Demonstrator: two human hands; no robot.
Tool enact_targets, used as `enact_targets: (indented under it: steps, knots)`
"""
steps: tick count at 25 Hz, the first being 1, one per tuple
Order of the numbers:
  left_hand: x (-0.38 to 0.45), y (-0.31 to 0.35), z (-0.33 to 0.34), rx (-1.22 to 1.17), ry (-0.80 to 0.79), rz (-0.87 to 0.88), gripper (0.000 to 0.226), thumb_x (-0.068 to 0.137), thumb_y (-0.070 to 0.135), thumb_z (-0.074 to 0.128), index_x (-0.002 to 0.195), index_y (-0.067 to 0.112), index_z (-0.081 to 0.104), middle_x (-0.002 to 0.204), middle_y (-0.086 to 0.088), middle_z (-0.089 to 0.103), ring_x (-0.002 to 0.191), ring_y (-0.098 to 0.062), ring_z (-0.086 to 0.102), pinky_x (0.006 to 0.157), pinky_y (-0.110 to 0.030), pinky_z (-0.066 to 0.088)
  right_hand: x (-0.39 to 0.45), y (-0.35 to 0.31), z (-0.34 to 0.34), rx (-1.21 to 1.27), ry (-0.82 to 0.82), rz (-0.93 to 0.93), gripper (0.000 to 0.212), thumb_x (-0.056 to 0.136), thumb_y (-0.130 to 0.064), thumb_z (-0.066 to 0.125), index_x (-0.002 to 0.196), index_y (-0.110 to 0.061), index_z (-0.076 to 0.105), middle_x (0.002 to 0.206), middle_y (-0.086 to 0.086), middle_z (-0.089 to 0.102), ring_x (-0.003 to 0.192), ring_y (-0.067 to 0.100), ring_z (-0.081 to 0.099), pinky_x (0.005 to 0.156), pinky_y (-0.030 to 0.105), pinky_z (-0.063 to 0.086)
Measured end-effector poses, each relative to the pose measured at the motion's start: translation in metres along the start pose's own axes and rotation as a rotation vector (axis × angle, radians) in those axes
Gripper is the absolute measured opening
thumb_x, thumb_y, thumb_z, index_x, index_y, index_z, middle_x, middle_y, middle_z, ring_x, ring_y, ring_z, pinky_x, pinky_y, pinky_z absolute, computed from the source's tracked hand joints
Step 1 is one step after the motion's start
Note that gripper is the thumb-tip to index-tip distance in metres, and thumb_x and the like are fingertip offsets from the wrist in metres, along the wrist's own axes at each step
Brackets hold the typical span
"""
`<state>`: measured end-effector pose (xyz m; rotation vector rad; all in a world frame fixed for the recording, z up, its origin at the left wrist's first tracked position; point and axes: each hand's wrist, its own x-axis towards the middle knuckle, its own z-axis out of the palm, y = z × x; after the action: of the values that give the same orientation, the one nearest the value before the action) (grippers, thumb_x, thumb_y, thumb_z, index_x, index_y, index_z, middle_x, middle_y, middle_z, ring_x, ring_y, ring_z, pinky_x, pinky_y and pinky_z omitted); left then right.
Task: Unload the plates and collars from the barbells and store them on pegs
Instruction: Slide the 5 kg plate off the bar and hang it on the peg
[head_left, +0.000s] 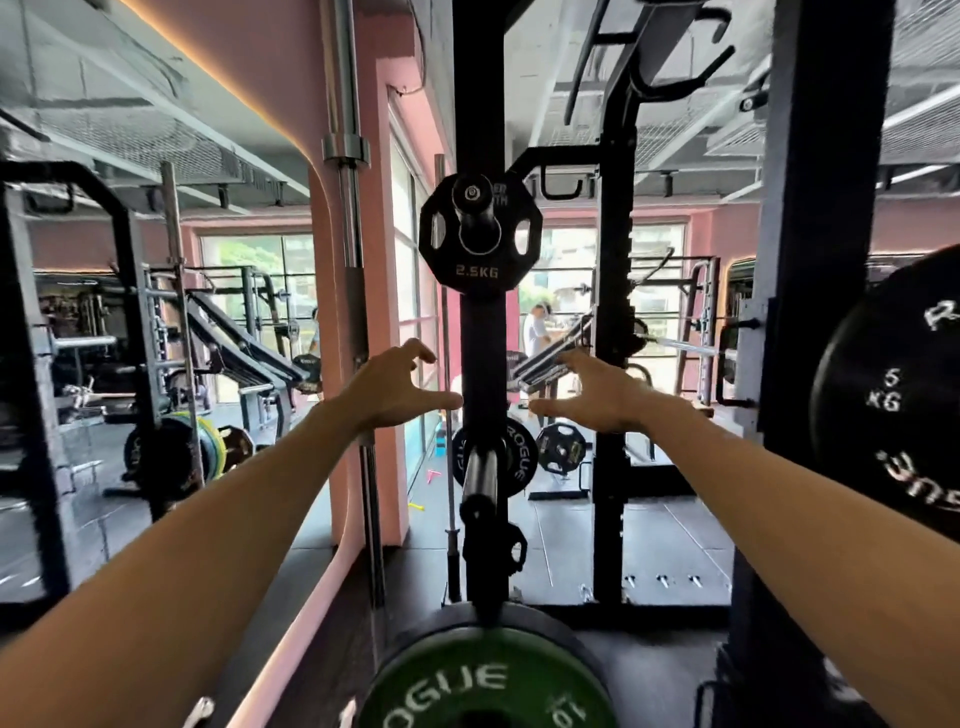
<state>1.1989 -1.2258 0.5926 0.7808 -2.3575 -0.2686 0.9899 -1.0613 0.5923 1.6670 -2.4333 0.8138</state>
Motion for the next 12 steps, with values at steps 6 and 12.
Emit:
enact_targets:
  steps: [6,12]
  knots:
    - [-0.073,0.054,-0.028,0.007,0.023,0.008,0.076,0.072,0.053,0.078,0.133,0.019,0.047,0.133,-0.01,0.05,0.108,-0.02,0.049,0.085,-0.03,0.037,-0.065,-0.007,-0.032,-0.012,0.012,-0.03,0.1,0.058,-0.084,0.057,0.141,-0.035,0.032,0.148,-0.004,0.042,0.132,0.027,0.045,0.109,0.051,0.035]
    - [-0.152,0.107,-0.04,0.034,0.018,-0.046,0.077,0.065,0.064,0.078,0.126,0.026,0.049,0.134,-0.01,0.048,0.125,-0.028,0.045,0.1,-0.045,0.043,-0.156,0.002,-0.061,0.028,-0.023,-0.035,0.094,0.071,-0.069,0.065,0.147,-0.03,0.026,0.152,0.002,0.037,0.135,0.028,0.041,0.111,0.046,0.034]
